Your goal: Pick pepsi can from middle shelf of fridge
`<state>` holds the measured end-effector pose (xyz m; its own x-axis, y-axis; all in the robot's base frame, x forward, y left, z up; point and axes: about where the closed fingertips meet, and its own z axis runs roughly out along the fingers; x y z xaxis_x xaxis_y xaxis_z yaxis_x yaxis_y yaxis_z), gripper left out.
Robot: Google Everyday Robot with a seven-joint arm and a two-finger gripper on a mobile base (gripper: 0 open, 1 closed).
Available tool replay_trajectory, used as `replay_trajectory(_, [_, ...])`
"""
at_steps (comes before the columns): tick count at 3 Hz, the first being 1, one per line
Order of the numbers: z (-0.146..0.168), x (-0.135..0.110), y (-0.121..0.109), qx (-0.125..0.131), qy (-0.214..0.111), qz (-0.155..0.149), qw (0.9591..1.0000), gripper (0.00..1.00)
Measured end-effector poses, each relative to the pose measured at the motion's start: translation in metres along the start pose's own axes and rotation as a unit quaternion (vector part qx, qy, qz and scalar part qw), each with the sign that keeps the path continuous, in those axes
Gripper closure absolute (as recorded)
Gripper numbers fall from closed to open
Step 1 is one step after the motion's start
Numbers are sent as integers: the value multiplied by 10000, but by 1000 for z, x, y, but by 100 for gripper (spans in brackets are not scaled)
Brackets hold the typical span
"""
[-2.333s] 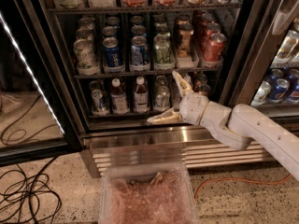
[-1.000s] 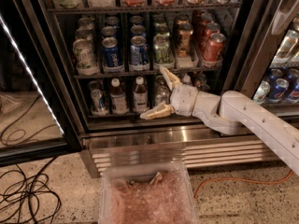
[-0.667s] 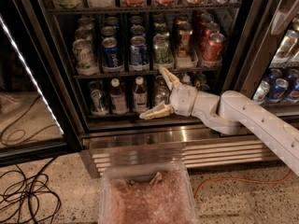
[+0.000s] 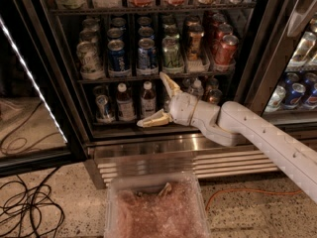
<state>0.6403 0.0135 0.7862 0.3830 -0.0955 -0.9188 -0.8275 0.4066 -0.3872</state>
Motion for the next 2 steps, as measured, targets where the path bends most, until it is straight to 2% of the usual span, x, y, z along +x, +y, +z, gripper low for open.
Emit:
replay_trajectory(1, [14, -8, -11, 126, -112, -142, 9998, 0])
replay_trajectory(2, [14, -8, -11, 127, -110, -145, 9998, 0])
